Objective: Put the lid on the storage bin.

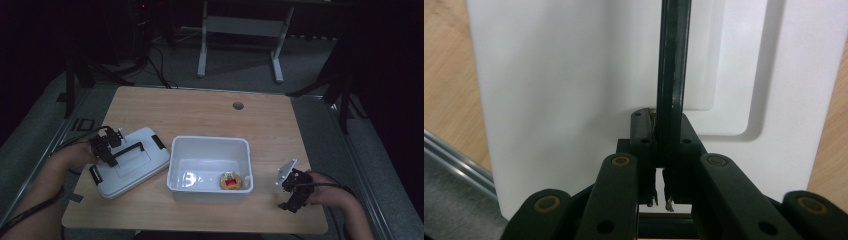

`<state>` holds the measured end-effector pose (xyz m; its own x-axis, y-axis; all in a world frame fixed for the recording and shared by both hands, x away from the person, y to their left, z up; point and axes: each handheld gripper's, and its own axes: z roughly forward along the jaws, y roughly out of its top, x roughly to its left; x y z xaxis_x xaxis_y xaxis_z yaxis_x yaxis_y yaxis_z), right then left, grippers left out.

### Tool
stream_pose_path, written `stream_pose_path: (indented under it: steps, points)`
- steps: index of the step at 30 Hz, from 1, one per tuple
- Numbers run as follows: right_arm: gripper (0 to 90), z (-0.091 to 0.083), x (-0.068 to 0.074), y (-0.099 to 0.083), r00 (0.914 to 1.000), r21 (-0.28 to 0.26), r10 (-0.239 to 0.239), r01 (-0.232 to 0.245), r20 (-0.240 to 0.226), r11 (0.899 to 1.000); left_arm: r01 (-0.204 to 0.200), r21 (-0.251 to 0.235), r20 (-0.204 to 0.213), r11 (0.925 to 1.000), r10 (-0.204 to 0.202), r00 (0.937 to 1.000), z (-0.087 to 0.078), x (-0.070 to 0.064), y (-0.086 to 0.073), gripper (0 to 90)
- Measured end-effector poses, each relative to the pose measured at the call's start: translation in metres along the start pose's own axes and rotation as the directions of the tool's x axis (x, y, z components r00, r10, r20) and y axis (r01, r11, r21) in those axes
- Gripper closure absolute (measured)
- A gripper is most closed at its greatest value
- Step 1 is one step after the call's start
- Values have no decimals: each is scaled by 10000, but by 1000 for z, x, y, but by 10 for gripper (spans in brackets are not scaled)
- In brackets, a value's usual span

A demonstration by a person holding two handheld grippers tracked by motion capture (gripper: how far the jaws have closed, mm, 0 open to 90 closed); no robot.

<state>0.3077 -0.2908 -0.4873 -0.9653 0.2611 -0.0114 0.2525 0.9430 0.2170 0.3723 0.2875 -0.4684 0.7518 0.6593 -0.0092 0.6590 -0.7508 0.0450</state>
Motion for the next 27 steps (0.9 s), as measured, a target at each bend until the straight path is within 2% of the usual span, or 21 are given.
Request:
stream_pose_path:
  steps: [7,10,14,22,27]
  points:
    - [141,-1,-3,0,10000,5,51,-51,-10,10000,73,-204,-45,9998,-74,10000,-22,2,-6,835]
    - [141,0,-3,2,10000,-23,80,-80,-42,10000,-15,-179,-64,9998,14,10000,-31,1,-8,835]
    - [141,1,-5,3,9999,81,57,-56,-96,10000,-75,-259,-112,9996,73,9999,-44,-2,-9,834]
    - [141,-1,-6,5,10000,87,-42,43,-56,10000,-198,-489,-500,9986,173,9986,-74,-10,-10,835]
    - [141,-3,-5,4,10000,77,-60,61,-34,10000,-264,-617,-467,9977,236,9986,-88,-13,-10,835]
